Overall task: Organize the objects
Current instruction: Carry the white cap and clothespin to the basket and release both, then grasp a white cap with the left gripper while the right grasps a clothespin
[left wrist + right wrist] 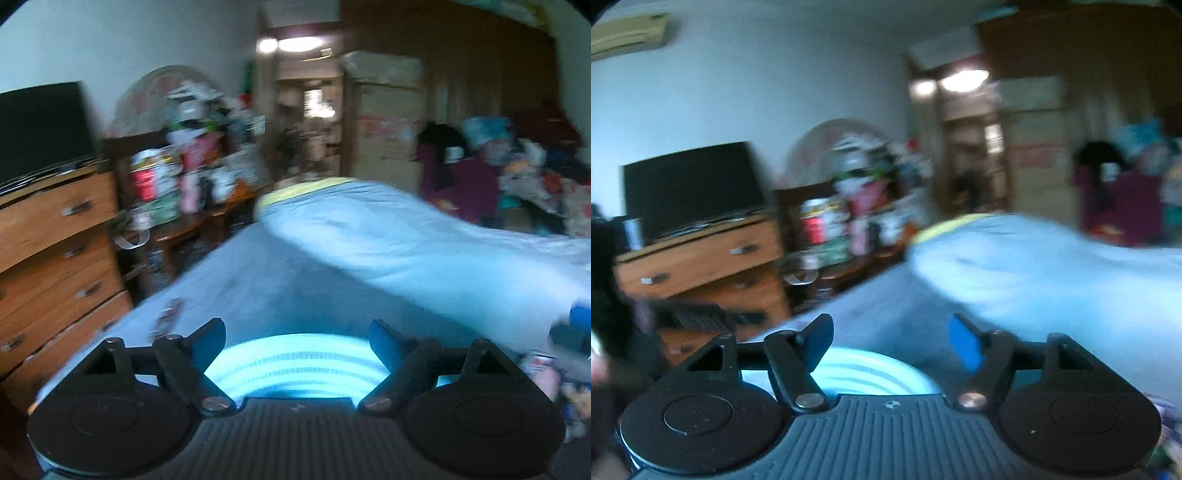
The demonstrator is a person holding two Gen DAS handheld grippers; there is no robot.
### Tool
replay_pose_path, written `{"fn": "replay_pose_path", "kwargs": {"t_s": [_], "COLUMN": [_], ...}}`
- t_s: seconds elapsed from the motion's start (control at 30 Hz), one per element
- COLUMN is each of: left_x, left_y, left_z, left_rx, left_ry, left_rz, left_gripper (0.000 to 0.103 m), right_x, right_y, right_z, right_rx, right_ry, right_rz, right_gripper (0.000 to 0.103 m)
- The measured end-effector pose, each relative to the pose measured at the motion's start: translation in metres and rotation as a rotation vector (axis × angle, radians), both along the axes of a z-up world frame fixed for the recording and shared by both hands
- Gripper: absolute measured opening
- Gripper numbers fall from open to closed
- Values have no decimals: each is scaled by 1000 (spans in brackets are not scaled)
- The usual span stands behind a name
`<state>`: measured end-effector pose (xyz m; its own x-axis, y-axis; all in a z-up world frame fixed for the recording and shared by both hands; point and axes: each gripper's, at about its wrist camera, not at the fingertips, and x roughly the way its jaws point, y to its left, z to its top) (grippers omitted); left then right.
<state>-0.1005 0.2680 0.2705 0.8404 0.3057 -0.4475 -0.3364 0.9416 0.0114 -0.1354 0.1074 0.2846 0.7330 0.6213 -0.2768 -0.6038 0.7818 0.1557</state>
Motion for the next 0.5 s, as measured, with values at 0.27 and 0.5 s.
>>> {"fn": "replay_pose_path", "kwargs": {"t_s": [0.27,0.5], "left_x": [32,76], "left_y": [-167,-279], "left_z": [-45,-142], "left_rx": [-37,-65], "left_ry": [35,245], "left_rz": [-399,-591], "left_gripper": [95,89], "right_x": [-1,13], "right_y": [-216,-360], "right_z": [-141,-214], "right_rx": [-179,-257], "right_ry": [165,294], "right_rz": [-581,-912], "right_gripper": [66,65]}}
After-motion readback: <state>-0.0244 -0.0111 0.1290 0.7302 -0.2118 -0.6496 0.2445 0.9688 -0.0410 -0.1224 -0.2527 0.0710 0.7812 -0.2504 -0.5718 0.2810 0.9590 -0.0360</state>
